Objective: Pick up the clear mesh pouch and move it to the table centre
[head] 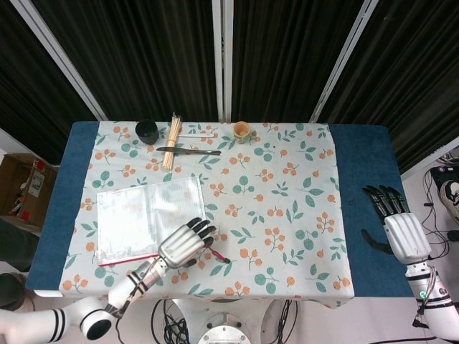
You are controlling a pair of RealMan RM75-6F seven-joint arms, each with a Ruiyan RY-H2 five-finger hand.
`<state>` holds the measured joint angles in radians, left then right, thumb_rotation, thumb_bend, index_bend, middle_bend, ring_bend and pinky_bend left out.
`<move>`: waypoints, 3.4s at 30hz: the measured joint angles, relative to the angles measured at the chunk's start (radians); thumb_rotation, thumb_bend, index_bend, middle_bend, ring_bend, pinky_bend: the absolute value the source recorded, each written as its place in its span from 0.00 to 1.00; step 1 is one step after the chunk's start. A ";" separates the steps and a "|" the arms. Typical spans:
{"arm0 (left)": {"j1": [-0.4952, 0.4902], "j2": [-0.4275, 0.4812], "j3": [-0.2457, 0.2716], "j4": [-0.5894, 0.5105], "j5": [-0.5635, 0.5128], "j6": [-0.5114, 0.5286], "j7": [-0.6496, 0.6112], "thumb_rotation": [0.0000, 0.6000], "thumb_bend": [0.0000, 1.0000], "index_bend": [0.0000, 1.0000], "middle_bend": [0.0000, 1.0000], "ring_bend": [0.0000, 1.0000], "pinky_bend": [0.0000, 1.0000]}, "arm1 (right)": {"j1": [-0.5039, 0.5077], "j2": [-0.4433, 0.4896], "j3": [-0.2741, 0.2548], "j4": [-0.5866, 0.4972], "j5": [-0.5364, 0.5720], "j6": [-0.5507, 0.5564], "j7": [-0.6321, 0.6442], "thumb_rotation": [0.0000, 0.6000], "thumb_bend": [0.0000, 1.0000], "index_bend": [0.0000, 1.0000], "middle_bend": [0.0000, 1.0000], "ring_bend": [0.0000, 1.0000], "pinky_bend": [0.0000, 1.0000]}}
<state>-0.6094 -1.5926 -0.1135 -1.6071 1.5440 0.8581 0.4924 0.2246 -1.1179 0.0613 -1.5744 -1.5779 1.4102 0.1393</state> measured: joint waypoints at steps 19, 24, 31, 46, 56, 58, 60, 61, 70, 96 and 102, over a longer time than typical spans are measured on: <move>-0.111 -0.173 -0.010 0.100 -0.254 -0.048 0.192 1.00 0.26 0.48 0.18 0.13 0.17 | -0.003 -0.010 -0.003 0.035 0.012 -0.007 0.037 1.00 0.21 0.02 0.07 0.00 0.05; -0.123 -0.188 0.006 0.109 -0.280 -0.035 0.207 1.00 0.29 0.50 0.18 0.13 0.17 | -0.003 -0.009 -0.002 0.040 0.011 -0.008 0.043 1.00 0.21 0.02 0.07 0.00 0.05; -0.136 -0.204 0.019 0.130 -0.297 -0.021 0.195 1.00 0.33 0.52 0.18 0.13 0.17 | -0.003 -0.011 -0.003 0.041 0.014 -0.011 0.044 1.00 0.21 0.02 0.07 0.00 0.05; -0.115 -0.231 0.039 0.154 -0.272 0.090 0.141 1.00 0.46 0.59 0.18 0.13 0.17 | 0.009 -0.011 0.005 0.038 0.016 -0.022 0.046 1.00 0.21 0.02 0.07 0.00 0.03; 0.035 -0.230 0.063 0.104 -0.109 0.477 0.074 1.00 0.46 0.64 0.21 0.15 0.18 | 0.114 0.024 0.031 -0.034 -0.057 -0.094 0.009 1.00 0.21 0.01 0.07 0.00 0.02; 0.073 -0.225 0.073 0.085 -0.058 0.556 0.073 1.00 0.46 0.66 0.26 0.20 0.22 | 0.148 0.030 0.041 -0.055 -0.070 -0.123 0.002 1.00 0.21 0.02 0.07 0.00 0.02; 0.100 -0.223 0.081 0.072 -0.012 0.612 0.072 1.00 0.46 0.68 0.33 0.26 0.31 | 0.194 0.033 0.056 -0.076 -0.079 -0.168 0.000 1.00 0.21 0.03 0.08 0.00 0.02; 0.115 -0.224 0.086 0.067 0.020 0.648 0.071 1.00 0.46 0.68 0.37 0.29 0.35 | 0.216 0.033 0.063 -0.085 -0.082 -0.192 -0.001 1.00 0.21 0.05 0.08 0.00 0.02; 0.215 -0.254 0.095 0.065 0.186 0.836 0.090 1.00 0.46 0.72 0.58 0.52 0.64 | 0.494 -0.024 0.159 -0.132 -0.051 -0.480 -0.011 1.00 0.21 0.13 0.10 0.00 0.02; 0.270 -0.244 0.027 0.063 0.234 0.826 0.094 1.00 0.46 0.72 0.61 0.56 0.68 | 0.900 -0.460 0.229 0.173 0.059 -0.707 0.169 1.00 0.24 0.30 0.16 0.00 0.02; 0.276 -0.241 0.020 0.063 0.237 0.819 0.086 1.00 0.46 0.72 0.61 0.56 0.68 | 0.936 -0.497 0.218 0.220 0.043 -0.695 0.250 1.00 0.28 0.37 0.18 0.00 0.02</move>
<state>-0.3330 -1.8332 -0.0940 -1.5441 1.7814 1.6767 0.5785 1.1603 -1.6148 0.2797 -1.3543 -1.5350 0.7151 0.3896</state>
